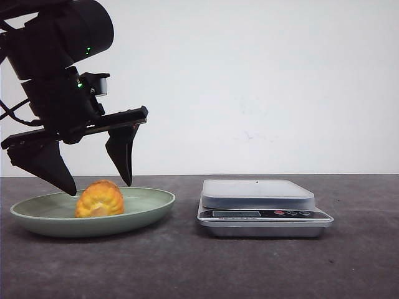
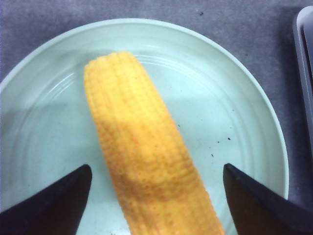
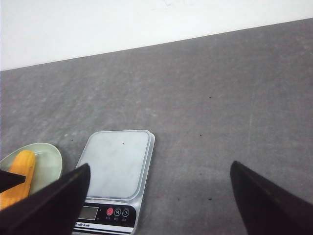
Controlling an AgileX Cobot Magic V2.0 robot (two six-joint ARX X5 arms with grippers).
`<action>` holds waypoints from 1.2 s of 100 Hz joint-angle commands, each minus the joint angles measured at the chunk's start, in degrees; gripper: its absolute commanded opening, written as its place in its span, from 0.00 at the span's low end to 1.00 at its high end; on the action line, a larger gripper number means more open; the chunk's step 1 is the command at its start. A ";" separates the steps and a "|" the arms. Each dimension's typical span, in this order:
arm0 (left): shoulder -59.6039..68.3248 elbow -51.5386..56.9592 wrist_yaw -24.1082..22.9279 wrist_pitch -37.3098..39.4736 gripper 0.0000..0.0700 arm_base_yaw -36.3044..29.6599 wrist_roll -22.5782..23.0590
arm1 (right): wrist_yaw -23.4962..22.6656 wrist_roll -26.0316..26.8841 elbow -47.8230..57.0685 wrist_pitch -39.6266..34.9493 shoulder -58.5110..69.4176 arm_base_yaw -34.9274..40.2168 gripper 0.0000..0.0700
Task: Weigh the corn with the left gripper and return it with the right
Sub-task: 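Lower the open left gripper over the corn cob on the green plate, then grasp the corn cob with the left gripper and carry it over the scale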
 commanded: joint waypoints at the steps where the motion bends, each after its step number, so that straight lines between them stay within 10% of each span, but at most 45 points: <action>1: 1.53 0.68 -0.26 0.04 0.73 -0.52 -0.26 | -0.24 -0.63 0.94 0.50 0.22 0.02 0.83; 31: 2.73 0.68 -0.24 -0.46 0.71 -0.87 -0.26 | -0.22 -0.63 0.94 0.07 0.22 0.02 0.83; 54: 3.65 0.68 -0.15 -2.19 0.38 -1.33 0.00 | -0.22 -0.63 0.94 -0.11 0.22 0.02 0.83; 64: 4.28 0.68 -0.15 -2.75 0.00 -1.62 0.70 | -0.20 -0.63 0.94 -0.07 0.22 0.02 0.83; 120: -6.03 16.04 2.51 -11.89 0.01 -7.96 7.30 | -0.04 -1.03 0.94 -0.22 0.20 0.02 0.83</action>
